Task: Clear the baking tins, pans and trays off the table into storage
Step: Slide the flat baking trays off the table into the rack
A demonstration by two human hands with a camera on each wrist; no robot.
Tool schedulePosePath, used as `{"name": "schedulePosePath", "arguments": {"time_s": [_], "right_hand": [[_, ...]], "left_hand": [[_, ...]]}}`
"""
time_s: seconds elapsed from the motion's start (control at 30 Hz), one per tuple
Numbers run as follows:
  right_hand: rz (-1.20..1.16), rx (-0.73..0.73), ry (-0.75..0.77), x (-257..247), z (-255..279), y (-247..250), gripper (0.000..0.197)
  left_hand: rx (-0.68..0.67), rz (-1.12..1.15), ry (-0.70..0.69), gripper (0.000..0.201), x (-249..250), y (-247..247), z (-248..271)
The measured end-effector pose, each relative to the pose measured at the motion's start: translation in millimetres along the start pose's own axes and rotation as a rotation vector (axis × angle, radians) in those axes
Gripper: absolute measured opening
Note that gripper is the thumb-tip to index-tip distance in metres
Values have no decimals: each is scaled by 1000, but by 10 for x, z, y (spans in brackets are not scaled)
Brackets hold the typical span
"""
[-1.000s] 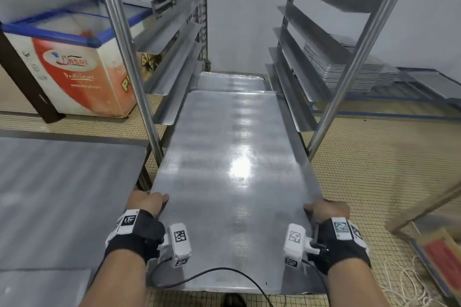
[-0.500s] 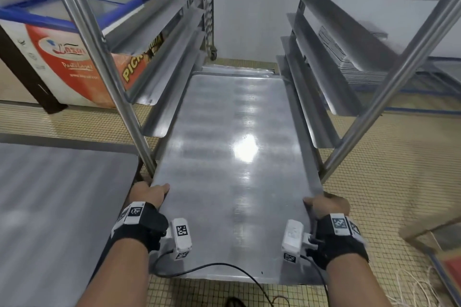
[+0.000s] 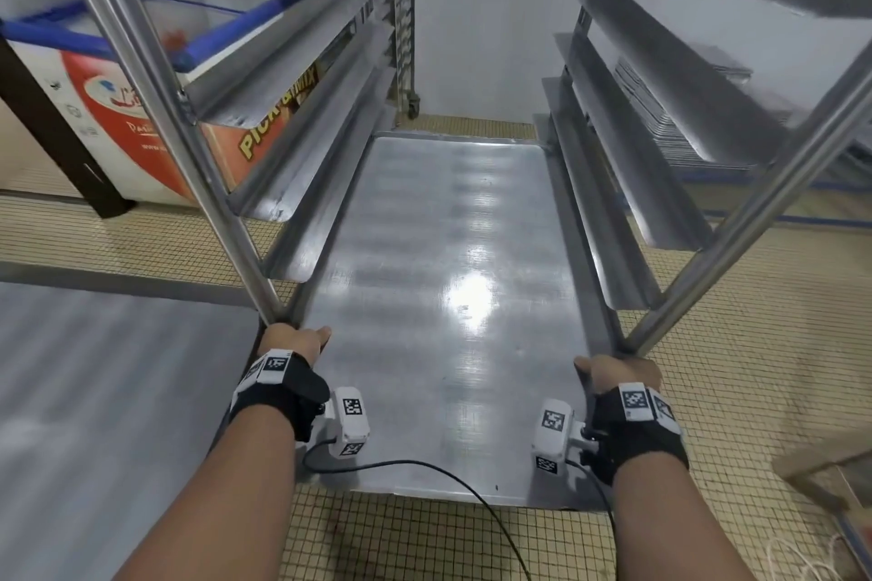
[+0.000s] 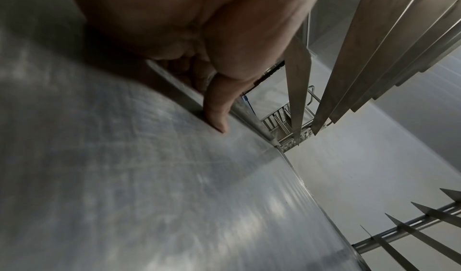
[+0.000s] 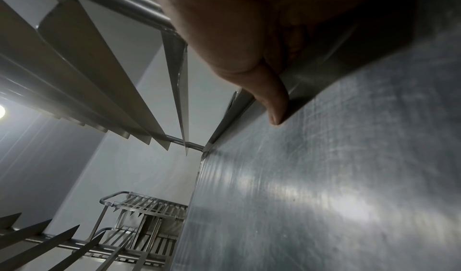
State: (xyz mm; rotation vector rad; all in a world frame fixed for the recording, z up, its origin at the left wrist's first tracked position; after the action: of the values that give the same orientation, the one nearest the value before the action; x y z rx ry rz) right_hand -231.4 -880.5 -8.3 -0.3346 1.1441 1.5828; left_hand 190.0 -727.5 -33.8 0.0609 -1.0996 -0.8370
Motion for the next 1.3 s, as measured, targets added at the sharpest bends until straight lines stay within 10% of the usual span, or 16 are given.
{"name": "schedulePosePath", "arguments": {"time_s": [0.37,0.57,0.7,0.93,1.3], "right_hand": [[96,-77,27,-79,168,47,34],[57,-172,8,73,453,9,56],[432,-86,273,140,665,40,77],[610,-352,584,456,1200,-18,99],[1104,-17,1084,681,1344,-104,71]], "left_hand": [[-42,-65,-69,54,47,80,108],[-117,-309,-284,82,54,41,515],[-327,-245,-358,81,-155,34,815],[-563,-631,-565,123,-544,65,1534],[-165,-1020,-801,94,-703,-239,1452]]}}
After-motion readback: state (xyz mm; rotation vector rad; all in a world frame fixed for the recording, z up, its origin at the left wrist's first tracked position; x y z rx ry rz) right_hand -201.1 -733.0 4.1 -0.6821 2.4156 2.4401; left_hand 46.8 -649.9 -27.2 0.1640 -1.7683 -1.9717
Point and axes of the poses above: each hand's wrist, its own z-axis away from the middle knuckle, its own y-axis out of the back of the hand, x = y × z, the point moved 6 cm from there along -z, towards the middle knuckle, and after that the axes turned 10 degrees about z, right-handed, at the moved point
